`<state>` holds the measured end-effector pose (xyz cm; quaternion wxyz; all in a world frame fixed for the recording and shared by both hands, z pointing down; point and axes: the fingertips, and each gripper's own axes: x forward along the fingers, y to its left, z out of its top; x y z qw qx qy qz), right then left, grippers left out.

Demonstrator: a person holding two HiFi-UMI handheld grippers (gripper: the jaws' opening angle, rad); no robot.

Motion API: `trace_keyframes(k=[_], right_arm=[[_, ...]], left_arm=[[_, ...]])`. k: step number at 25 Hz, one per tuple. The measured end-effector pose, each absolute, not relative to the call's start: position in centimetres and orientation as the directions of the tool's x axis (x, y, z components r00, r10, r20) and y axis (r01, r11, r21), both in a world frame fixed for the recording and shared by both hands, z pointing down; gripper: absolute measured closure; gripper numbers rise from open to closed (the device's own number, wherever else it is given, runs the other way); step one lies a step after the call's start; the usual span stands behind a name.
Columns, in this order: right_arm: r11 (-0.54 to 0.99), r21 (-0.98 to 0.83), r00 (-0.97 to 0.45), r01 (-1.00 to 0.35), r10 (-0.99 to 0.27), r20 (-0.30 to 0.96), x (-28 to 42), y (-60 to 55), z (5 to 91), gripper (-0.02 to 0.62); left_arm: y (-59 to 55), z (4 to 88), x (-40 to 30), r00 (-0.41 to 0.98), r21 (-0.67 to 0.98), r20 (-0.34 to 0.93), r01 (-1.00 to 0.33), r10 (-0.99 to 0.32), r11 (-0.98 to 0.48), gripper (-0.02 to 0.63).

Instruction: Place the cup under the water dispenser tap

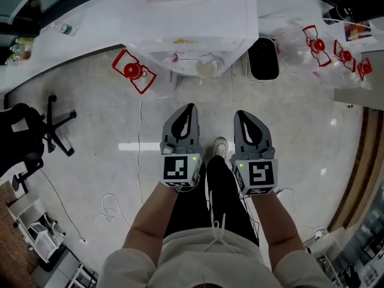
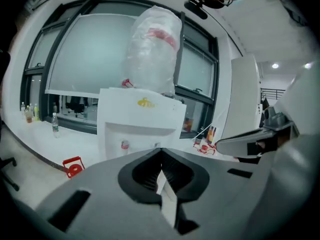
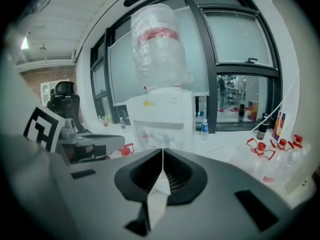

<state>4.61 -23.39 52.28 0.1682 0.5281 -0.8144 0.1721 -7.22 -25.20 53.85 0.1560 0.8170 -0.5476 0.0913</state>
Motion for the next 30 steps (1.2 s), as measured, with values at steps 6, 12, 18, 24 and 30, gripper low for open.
trace_keyframes(k=[6, 12, 18, 24, 30], right_arm=[[0.41, -0.09, -0.408, -0.908, -0.811, 0.42, 2.8, -21.5, 44.7, 0.568], [0.422, -0.03, -0.408, -0.906, -0.856, 0.318, 1.8, -21.3, 35.5, 0.568], [0.395, 0.0, -0.386, -0.919, -0.897, 0.216, 1.8, -21.2, 27.2, 0.568], [0.386, 0.036, -0.38, -0.922, -0.919, 0.107, 2.2, -21.1, 21.3, 0.568], [0.376, 0.035, -0.373, -0.926, -0.925, 0.074, 2.8, -20.2, 19.4, 0.568]], left_arm=[[-22.5, 43.6, -6.7, 0.497, 0.142, 0.23, -0.867, -0.836, -0.477, 0.588], [-21.8, 34.6, -7.7, 0.522, 0.117, 0.142, -0.853, -0.841, -0.509, 0.588], [-21.2, 24.5, -8.9, 0.5, 0.094, -0.035, -0.86, -0.865, -0.501, 0.588], [-20.8, 17.4, -9.3, 0.504, 0.057, -0.143, -0.855, -0.852, -0.515, 0.588], [-19.9, 15.0, -10.1, 0.491, 0.072, -0.157, -0.86, -0.857, -0.505, 0.588]])
